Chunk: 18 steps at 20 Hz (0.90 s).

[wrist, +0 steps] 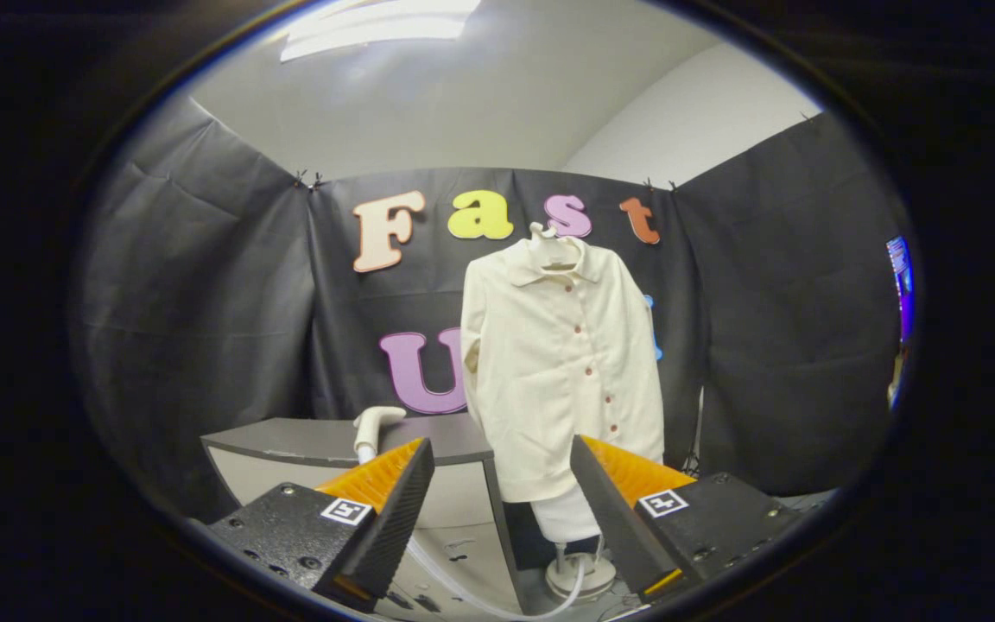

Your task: Iron the clothes twice with a garment steamer, once on the left side and once on the right side.

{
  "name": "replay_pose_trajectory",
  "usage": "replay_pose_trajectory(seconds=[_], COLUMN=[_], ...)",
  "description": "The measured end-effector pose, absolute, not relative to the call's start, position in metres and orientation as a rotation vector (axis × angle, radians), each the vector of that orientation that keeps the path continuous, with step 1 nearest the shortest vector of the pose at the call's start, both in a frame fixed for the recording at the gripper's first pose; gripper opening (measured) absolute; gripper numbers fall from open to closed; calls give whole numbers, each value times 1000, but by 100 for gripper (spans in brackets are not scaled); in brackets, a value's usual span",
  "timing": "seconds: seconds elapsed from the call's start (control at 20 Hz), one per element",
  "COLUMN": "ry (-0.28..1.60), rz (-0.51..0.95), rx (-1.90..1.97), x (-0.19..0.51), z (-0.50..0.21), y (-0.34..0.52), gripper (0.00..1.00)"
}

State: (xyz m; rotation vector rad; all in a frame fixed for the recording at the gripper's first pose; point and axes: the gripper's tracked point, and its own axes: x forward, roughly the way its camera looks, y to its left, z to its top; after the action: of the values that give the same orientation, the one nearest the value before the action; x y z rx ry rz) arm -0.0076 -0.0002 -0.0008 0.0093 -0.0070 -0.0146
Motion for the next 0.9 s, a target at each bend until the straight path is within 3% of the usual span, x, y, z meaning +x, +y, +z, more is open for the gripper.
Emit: replay_pose_trajectory(seconds=[0.9], ry=[59], rz=[93], rx=[-7], x=[59], z=[-8], y=[61], gripper=[96])
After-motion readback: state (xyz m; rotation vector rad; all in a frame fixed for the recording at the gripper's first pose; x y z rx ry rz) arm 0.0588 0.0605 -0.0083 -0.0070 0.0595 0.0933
